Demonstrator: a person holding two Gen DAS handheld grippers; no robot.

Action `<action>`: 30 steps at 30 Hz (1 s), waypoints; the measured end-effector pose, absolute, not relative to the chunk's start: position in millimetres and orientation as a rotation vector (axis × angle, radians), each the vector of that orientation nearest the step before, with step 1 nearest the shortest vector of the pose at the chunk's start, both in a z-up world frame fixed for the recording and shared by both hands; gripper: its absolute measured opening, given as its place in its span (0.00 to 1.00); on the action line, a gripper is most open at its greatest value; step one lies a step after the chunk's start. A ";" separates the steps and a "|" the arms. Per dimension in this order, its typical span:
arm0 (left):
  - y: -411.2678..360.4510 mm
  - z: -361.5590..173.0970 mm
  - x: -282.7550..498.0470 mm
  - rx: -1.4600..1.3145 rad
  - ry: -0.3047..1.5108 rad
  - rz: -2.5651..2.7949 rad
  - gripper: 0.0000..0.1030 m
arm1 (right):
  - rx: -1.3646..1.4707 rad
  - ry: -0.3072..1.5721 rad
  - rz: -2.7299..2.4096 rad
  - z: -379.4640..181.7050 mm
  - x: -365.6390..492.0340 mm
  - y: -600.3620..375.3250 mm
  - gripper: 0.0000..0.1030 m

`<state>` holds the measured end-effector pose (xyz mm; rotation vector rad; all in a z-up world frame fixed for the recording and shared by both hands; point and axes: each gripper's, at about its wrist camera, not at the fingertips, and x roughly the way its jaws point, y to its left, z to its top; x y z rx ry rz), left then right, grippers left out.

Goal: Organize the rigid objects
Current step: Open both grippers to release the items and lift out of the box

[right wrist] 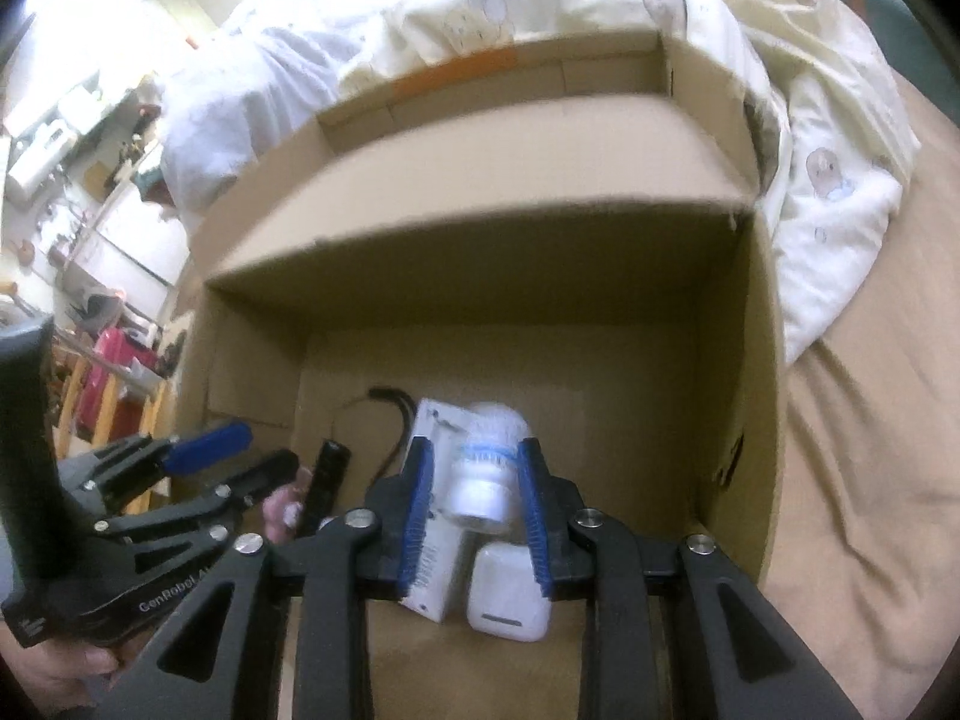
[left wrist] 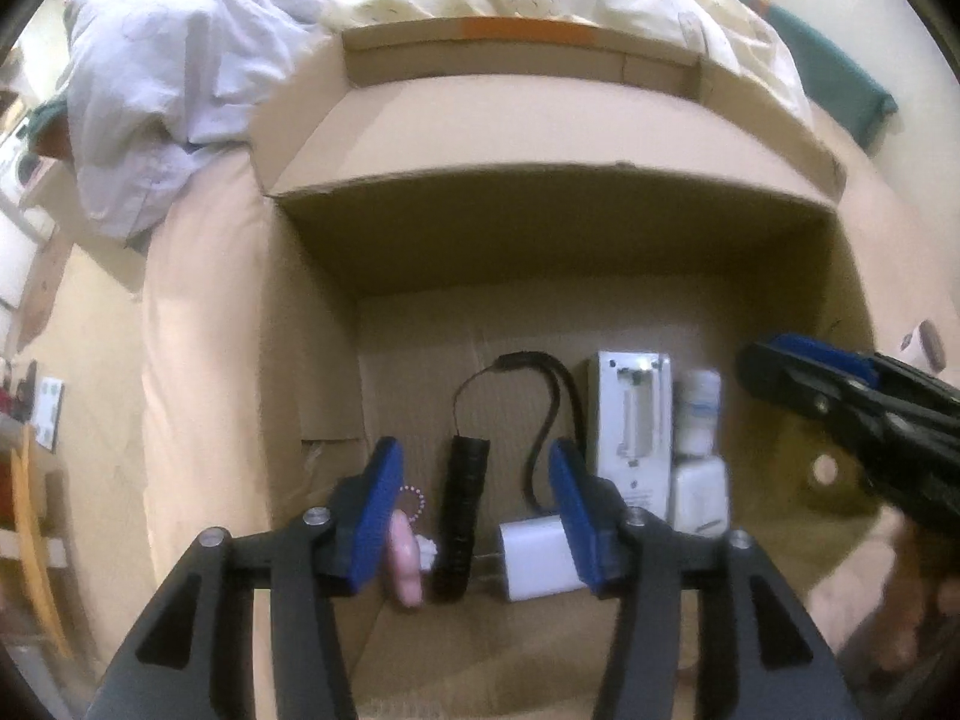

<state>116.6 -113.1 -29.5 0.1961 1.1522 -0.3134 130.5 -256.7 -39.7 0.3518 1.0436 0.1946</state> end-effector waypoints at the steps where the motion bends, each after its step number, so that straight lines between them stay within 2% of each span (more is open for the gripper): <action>1: -112.3 -26.3 115.4 0.192 1.146 -0.306 0.47 | 0.364 1.024 0.203 -35.5 129.8 -258.1 0.63; 2: -112.2 -24.8 115.8 0.193 1.140 -0.302 0.52 | 0.379 1.000 0.214 -31.2 128.5 -259.2 0.72; 3: -112.2 -23.3 115.2 0.196 1.133 -0.294 0.57 | 0.394 0.981 0.228 -27.4 127.3 -259.3 0.76; 4: -111.6 -21.9 114.4 0.193 1.129 -0.278 0.66 | 0.387 0.968 0.222 -23.5 126.9 -258.8 0.79; 6: -108.4 -21.4 115.1 0.164 1.132 -0.282 0.68 | 0.361 0.933 0.209 -16.9 125.1 -257.6 0.93; 8: -105.0 -21.5 116.3 0.142 1.138 -0.278 0.70 | 0.371 0.913 0.217 -13.4 123.8 -257.9 0.97; 11: -102.6 -19.9 116.4 0.116 1.141 -0.295 0.84 | 0.369 0.902 0.198 -12.1 123.6 -259.0 0.99; 13: -102.5 -15.7 114.4 0.113 1.126 -0.302 0.87 | 0.369 0.898 0.182 -11.8 123.9 -260.7 1.00; 16: -102.1 -9.9 112.0 0.106 1.107 -0.310 0.98 | 0.382 0.888 0.173 -11.6 122.3 -264.7 1.00; 30: -91.4 3.2 103.7 0.109 1.098 -0.273 0.99 | 0.386 0.840 0.073 1.9 94.2 -275.8 1.00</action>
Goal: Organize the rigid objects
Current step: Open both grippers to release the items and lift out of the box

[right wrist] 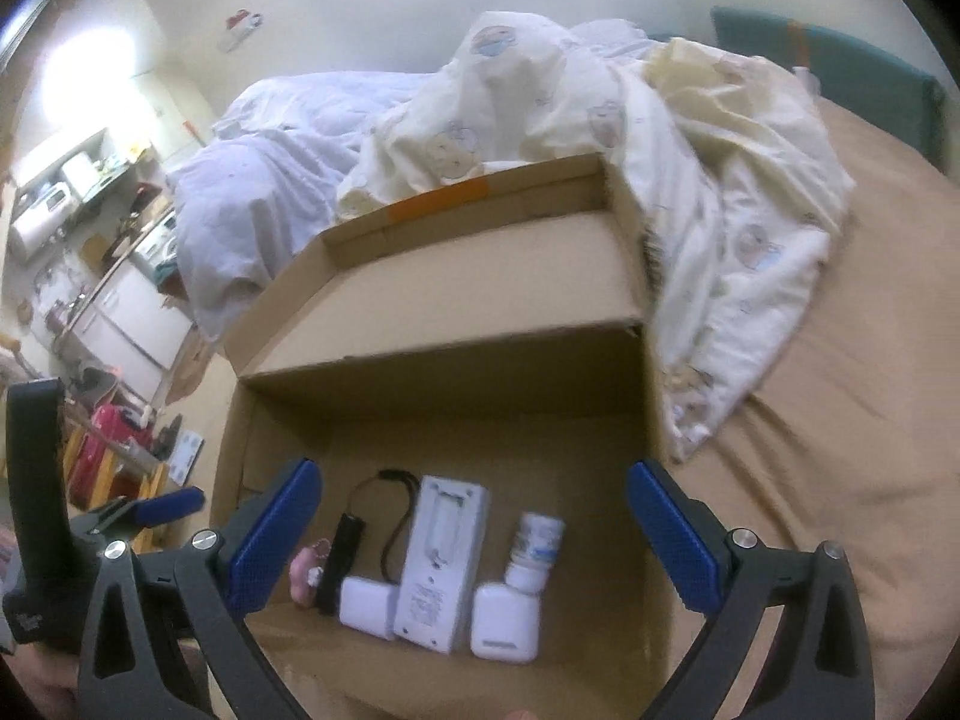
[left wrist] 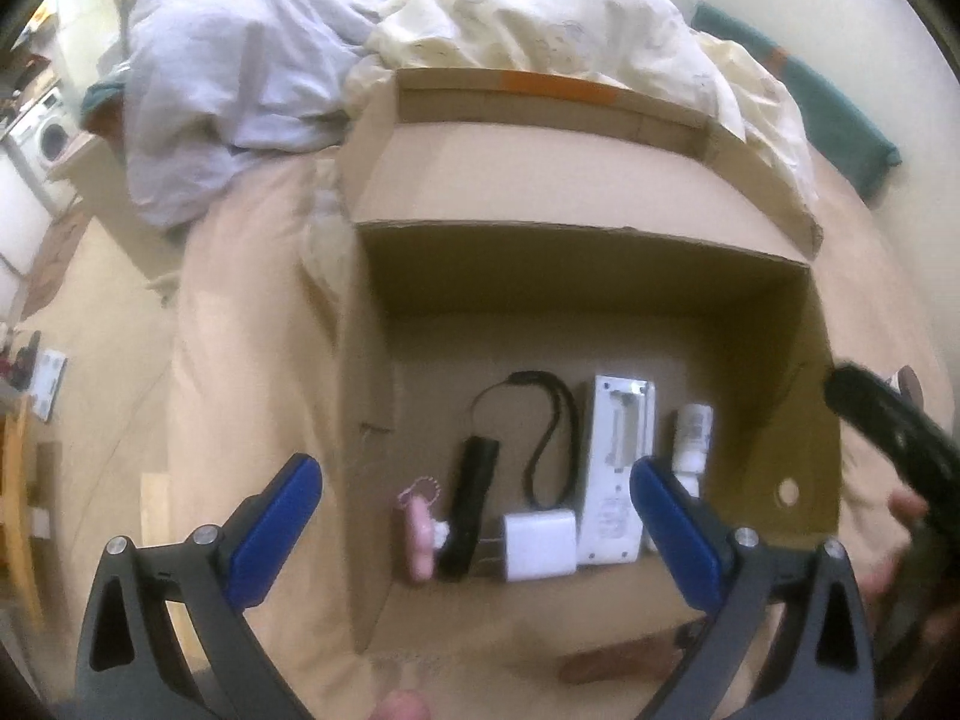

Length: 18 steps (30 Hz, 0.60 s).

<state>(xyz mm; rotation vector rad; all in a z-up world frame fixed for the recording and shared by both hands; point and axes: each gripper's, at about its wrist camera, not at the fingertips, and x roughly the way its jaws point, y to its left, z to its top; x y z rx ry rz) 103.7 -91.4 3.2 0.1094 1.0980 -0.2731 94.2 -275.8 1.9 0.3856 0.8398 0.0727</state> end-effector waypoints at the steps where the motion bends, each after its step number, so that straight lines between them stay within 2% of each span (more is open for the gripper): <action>1: -89.3 5.0 101.0 0.108 1.095 -0.260 0.99 | 0.385 0.845 0.061 2.5 88.6 -276.5 1.00; 9: -78.6 19.0 82.0 0.036 1.122 -0.128 0.99 | 0.455 0.917 0.036 -1.5 41.6 -282.0 1.00; 18: -88.8 21.5 65.4 0.070 1.122 -0.064 0.99 | 0.369 0.930 0.033 -5.6 21.4 -287.1 1.00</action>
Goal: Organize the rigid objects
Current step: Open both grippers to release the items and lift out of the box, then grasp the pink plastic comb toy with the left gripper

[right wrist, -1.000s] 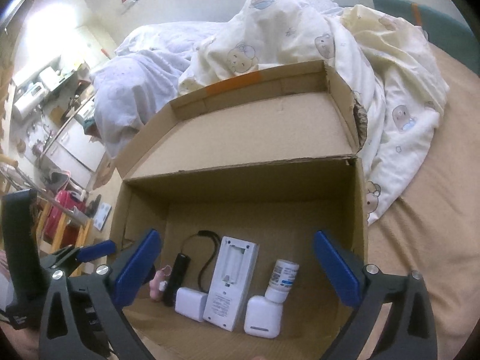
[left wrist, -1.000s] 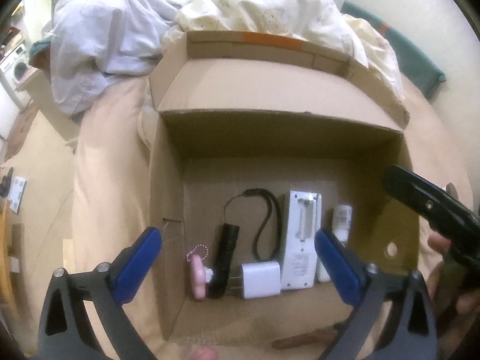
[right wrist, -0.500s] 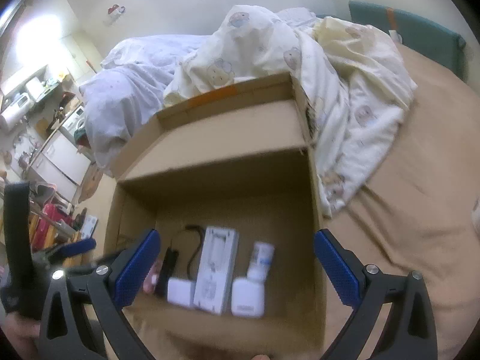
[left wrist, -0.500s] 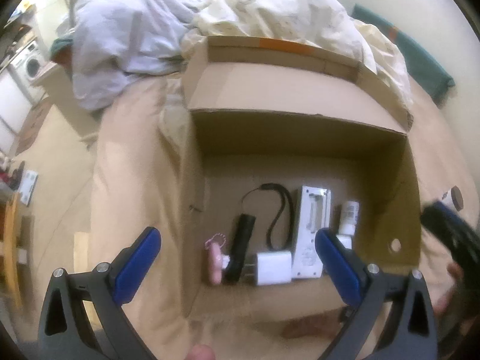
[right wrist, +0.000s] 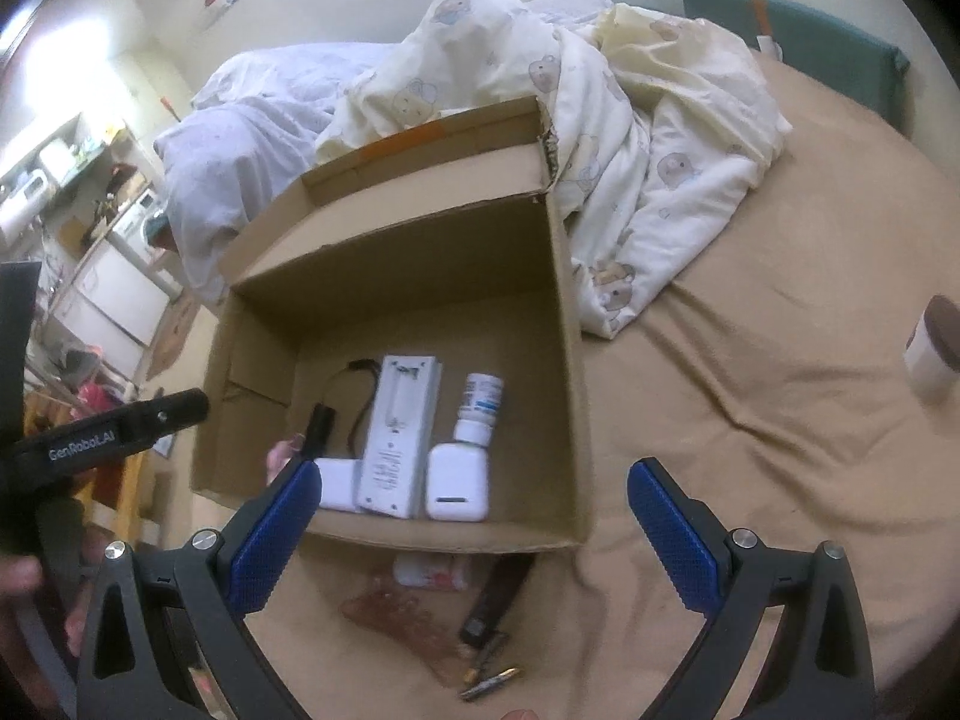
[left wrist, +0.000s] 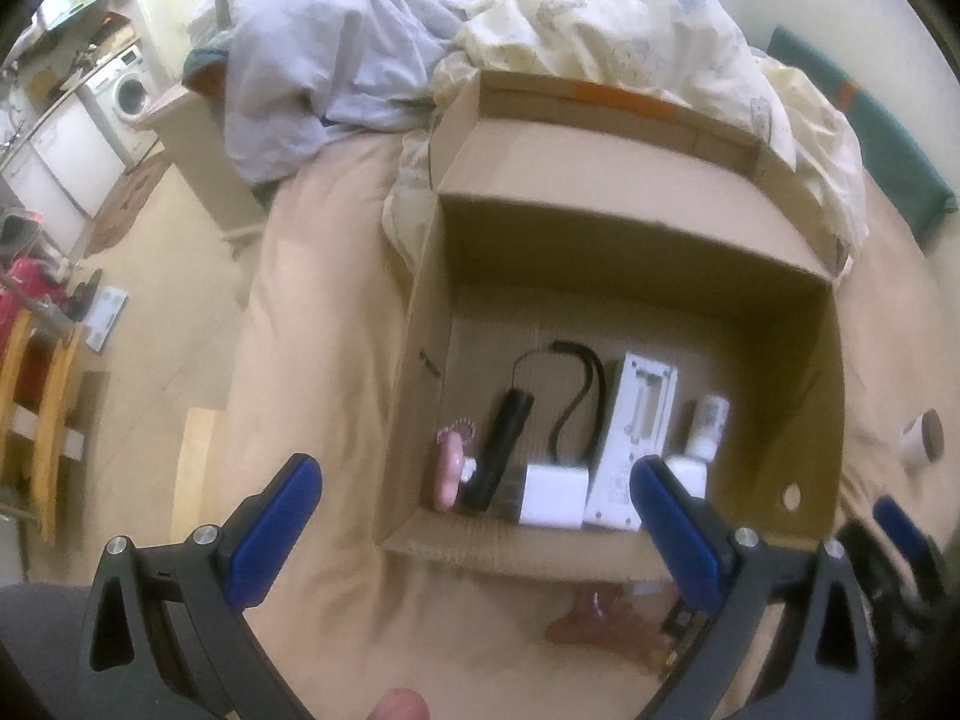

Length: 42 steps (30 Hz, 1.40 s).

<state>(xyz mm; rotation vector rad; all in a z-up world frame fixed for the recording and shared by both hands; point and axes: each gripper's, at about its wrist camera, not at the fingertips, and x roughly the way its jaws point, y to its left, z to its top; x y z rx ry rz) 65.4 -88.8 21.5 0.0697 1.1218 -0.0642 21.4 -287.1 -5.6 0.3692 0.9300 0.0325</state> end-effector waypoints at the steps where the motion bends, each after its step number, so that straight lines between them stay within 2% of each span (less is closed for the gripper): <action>1: -86.8 19.8 62.2 0.064 1.126 -0.068 0.99 | 0.383 0.926 0.036 -4.8 20.8 -289.7 1.00; 10: -52.4 8.8 39.2 0.015 1.158 -0.097 0.99 | 0.486 0.949 0.063 -7.7 20.2 -291.9 1.00; 18: -42.4 -13.7 16.9 0.007 1.213 -0.149 0.99 | 0.474 1.067 0.109 -27.0 6.5 -279.4 1.00; 33: -150.9 -100.7 -9.8 0.355 1.401 -0.472 0.99 | 0.569 1.113 -0.008 -48.8 -2.7 -299.3 1.00; 42: -190.3 -134.0 2.5 0.437 1.520 -0.481 1.00 | 0.647 1.077 -0.020 -44.7 -4.9 -311.5 1.00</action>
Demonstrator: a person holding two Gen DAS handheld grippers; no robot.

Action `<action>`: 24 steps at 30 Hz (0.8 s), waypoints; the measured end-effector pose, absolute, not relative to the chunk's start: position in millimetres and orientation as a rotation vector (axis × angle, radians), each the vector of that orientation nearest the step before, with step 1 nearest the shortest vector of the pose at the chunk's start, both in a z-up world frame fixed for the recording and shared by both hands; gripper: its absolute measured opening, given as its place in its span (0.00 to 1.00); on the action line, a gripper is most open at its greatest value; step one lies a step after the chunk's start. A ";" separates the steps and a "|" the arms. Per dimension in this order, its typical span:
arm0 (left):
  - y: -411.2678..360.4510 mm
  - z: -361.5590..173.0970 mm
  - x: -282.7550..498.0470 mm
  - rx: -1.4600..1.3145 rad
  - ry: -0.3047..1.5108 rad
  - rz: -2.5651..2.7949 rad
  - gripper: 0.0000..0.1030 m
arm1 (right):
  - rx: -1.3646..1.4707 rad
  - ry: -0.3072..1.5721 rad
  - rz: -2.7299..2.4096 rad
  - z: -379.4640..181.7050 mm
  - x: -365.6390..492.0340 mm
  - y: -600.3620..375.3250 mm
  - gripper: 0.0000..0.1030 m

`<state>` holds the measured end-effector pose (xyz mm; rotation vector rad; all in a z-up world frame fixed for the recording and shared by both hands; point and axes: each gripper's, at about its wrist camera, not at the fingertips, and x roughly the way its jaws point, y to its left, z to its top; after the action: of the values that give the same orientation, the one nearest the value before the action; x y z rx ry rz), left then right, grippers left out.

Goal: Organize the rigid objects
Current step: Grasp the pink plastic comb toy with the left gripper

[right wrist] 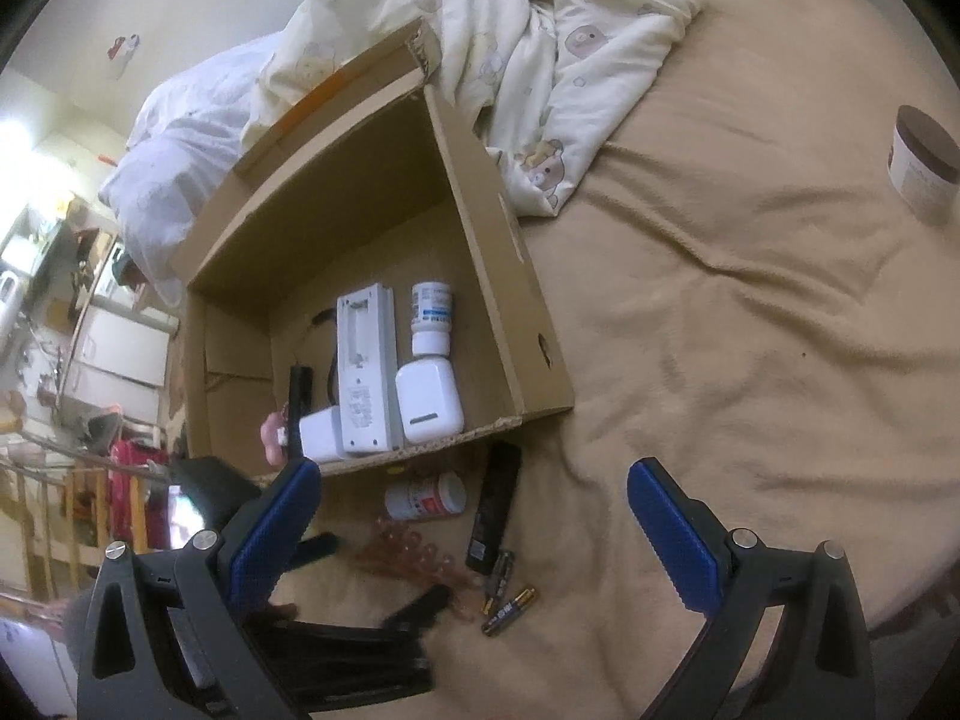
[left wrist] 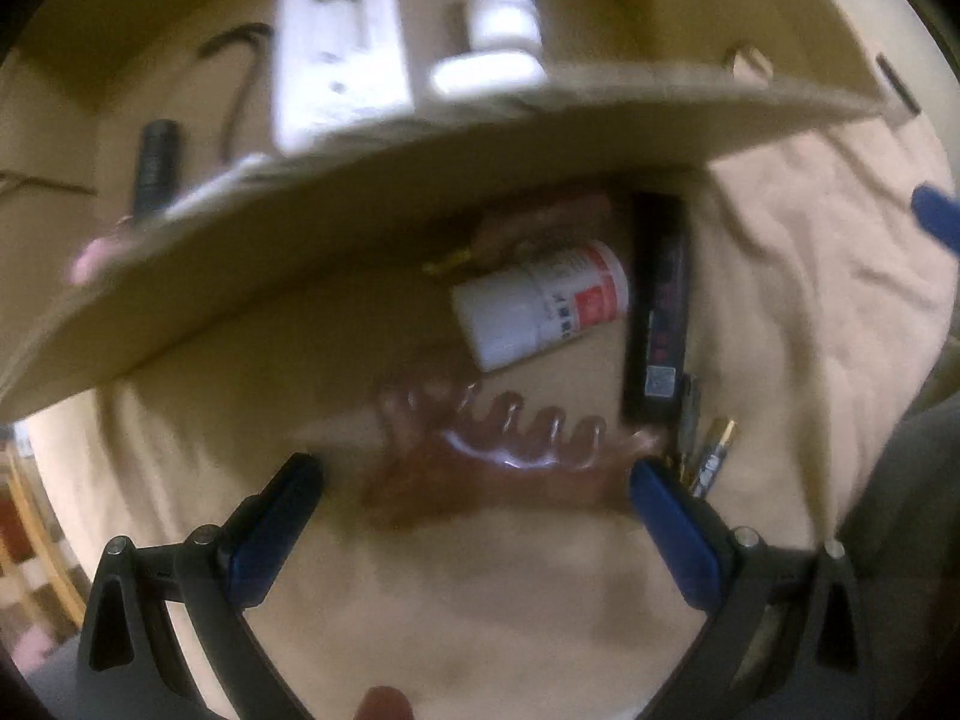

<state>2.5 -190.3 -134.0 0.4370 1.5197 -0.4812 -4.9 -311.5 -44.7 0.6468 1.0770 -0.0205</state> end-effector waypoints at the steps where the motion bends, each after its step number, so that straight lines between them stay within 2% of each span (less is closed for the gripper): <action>1: -194.0 -137.8 2.8 0.439 1.536 -0.486 1.00 | 0.649 1.076 -0.023 -44.7 -3.6 -312.1 1.00; 7: -218.2 -150.4 -2.2 0.542 1.531 -0.445 1.00 | 0.681 1.074 -0.029 -46.6 1.1 -315.0 1.00; 13: -219.1 -150.1 2.2 0.501 1.533 -0.422 0.99 | 0.683 1.092 -0.027 -50.6 6.0 -313.5 1.00; 16: -207.0 -142.0 3.8 0.482 1.513 -0.435 0.89 | 0.678 1.089 -0.027 -49.6 5.5 -312.6 1.00; 24: -152.1 -109.4 4.3 0.454 1.473 -0.401 0.89 | 0.687 1.103 -0.040 -52.9 1.8 -315.9 1.00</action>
<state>4.3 -152.1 -109.4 0.4539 1.4732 -0.4015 1.8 -315.9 -52.9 0.6868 1.1025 -0.0397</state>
